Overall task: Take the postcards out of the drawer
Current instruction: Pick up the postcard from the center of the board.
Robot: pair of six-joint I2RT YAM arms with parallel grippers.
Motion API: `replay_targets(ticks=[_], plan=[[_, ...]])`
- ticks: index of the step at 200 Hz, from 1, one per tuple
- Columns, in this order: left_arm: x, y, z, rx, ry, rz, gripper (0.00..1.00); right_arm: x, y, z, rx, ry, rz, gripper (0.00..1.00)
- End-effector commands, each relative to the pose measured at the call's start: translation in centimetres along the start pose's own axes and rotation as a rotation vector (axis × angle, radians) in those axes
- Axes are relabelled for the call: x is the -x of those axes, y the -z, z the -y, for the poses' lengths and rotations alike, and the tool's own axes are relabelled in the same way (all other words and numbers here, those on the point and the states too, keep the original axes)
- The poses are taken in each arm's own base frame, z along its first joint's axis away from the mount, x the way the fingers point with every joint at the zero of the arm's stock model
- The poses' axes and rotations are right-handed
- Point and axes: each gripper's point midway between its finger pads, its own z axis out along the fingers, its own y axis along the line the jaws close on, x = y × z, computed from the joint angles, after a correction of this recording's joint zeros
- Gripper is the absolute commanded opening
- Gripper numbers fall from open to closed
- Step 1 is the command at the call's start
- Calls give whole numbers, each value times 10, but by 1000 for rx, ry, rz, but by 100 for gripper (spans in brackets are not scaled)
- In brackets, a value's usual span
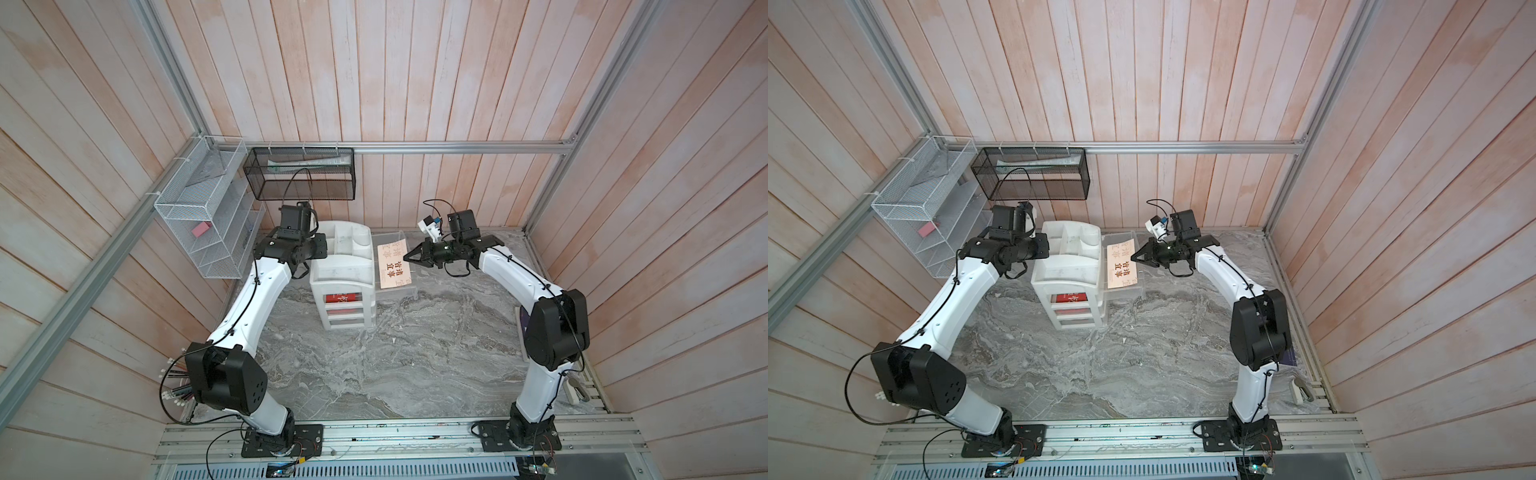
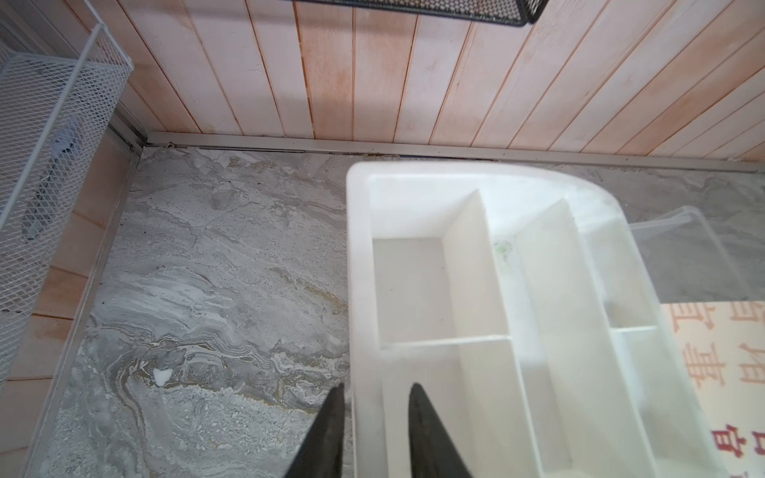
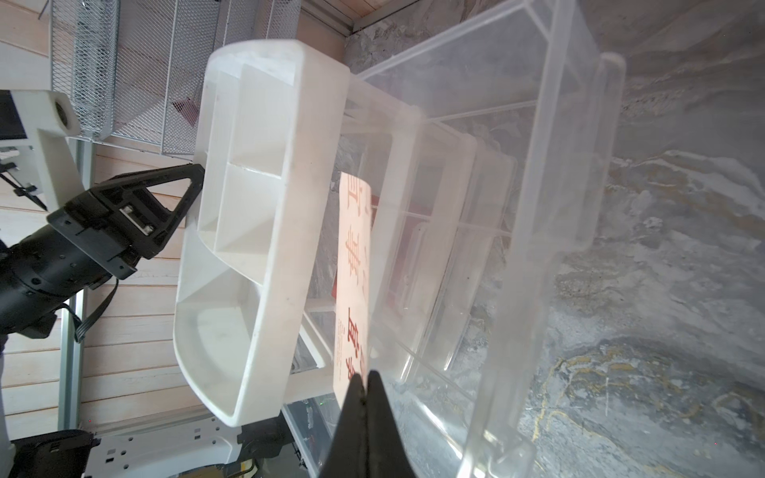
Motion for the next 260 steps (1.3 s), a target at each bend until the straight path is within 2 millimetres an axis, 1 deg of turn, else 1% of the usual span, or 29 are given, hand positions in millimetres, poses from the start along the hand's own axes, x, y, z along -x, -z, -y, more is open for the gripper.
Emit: replay_targets(ticks=[1,22,40,58,75,99,111,125,146,158,180,203,220,241,260], plan=[[29,24,4,-28,-21,105,34,12,15,-16,-11,68,43,0],[36,31,6,-36,-25,128,37,20,20,-21,-25,103,69,0],[44,38,6,-38,-30,152,38,30,29,-29,-50,157,103,0],[58,52,9,-50,-41,194,39,37,40,-38,-89,214,126,0],[72,68,16,-91,-56,249,44,45,49,-43,-141,276,138,0],[86,87,35,-168,-84,322,46,50,61,-51,-200,399,138,0],[88,95,52,-220,-154,349,47,51,69,-55,-231,469,138,0],[89,102,69,-239,-216,377,49,52,78,-58,-278,556,139,0],[89,110,95,-285,-306,416,49,48,88,-65,-344,696,139,0],[87,116,111,-346,-351,430,48,43,91,-68,-363,760,137,0],[82,129,133,-462,-412,461,46,32,96,-76,-384,894,138,0],[73,146,149,-579,-462,501,48,19,102,-93,-344,1031,156,0],[65,158,161,-672,-509,514,50,6,102,-106,-284,1118,160,0],[51,169,174,-779,-563,510,52,-6,99,-119,-215,1174,151,0],[41,175,182,-857,-596,499,53,-14,94,-122,-183,1198,125,0]])
